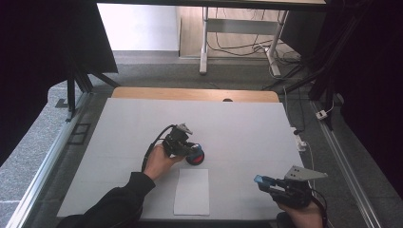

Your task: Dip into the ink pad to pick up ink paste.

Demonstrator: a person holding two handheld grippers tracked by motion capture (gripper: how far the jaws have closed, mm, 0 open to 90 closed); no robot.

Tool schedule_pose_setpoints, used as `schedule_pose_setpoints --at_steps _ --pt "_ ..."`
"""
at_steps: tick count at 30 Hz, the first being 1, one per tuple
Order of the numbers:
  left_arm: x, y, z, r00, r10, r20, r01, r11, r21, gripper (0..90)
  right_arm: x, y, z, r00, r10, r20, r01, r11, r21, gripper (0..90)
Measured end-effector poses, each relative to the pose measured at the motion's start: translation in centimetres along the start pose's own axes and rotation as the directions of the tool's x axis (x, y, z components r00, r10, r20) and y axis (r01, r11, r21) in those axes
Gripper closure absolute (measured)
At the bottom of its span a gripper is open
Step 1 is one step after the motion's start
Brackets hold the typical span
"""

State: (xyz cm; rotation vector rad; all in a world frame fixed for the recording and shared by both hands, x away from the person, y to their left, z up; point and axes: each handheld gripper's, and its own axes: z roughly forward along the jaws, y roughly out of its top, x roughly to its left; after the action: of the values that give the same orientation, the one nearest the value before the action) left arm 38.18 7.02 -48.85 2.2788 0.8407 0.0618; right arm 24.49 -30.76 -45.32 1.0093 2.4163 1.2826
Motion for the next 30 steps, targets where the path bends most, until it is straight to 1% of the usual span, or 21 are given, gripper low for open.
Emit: schedule_pose_setpoints --at_steps 3,7,11,13,14,16,20,23,26,28,29,30 --pt "-0.7 0.2 0.1 0.9984 0.044 -0.035 -0.044 0.9989 0.014 70.6 0.0 0.0 0.0 1.0 0.001 0.002 -0.001 1.0 -0.003 68.7" --pt "-1.5 0.3 0.2 0.9932 0.087 -0.078 -0.085 0.9959 0.032 70.7 0.0 0.0 0.0 1.0 0.001 0.002 -0.001 1.0 -0.002 68.7" --pt "-2.0 0.4 0.3 0.9877 0.117 -0.104 -0.113 0.9926 0.045 70.7 0.0 0.0 0.0 1.0 0.0 0.002 0.0 1.0 -0.002 68.7" --pt "-2.3 0.5 0.3 0.9848 0.127 -0.119 -0.122 0.9912 0.052 70.7 0.0 0.0 0.0 1.0 0.0 0.002 0.0 1.0 -0.002 68.7" --pt "-2.3 0.5 0.3 0.9843 0.128 -0.121 -0.122 0.991 0.054 70.7 0.0 0.0 0.0 1.0 -0.001 0.002 0.001 1.0 0.002 68.7" --pt "-2.2 0.5 0.3 0.9868 0.116 -0.114 -0.111 0.9926 0.051 70.7 0.0 0.0 0.1 1.0 -0.001 0.002 0.001 1.0 -0.001 68.7" --pt "-1.5 0.3 0.2 0.9949 0.064 -0.078 -0.062 0.9976 0.032 70.7 0.1 0.0 0.1 1.0 -0.003 0.006 0.003 1.0 0.002 68.7" --pt "-1.0 0.2 0.1 0.9981 0.033 -0.051 -0.032 0.9992 0.022 70.7 0.1 0.0 0.1 1.0 -0.004 0.004 0.004 1.0 0.003 68.7" --pt "-0.3 0.0 0.1 0.9999 -0.005 -0.013 0.005 0.9999 0.011 70.7 0.1 0.0 0.1 1.0 -0.005 0.005 0.005 1.0 0.003 68.7" --pt "0.2 -0.1 0.0 0.9994 -0.032 0.009 0.032 0.9995 0.001 70.7 0.1 0.0 0.1 1.0 -0.004 0.004 0.004 1.0 0.003 68.7" --pt "0.3 -0.2 0.0 0.999 -0.041 0.017 0.041 0.9991 -0.005 70.7 0.1 0.0 0.1 1.0 -0.004 0.004 0.004 1.0 0.003 68.6" --pt "0.4 -0.2 0.0 0.9989 -0.042 0.023 0.042 0.9991 -0.005 70.7 0.1 0.0 0.1 1.0 -0.004 0.004 0.004 1.0 0.004 68.6"
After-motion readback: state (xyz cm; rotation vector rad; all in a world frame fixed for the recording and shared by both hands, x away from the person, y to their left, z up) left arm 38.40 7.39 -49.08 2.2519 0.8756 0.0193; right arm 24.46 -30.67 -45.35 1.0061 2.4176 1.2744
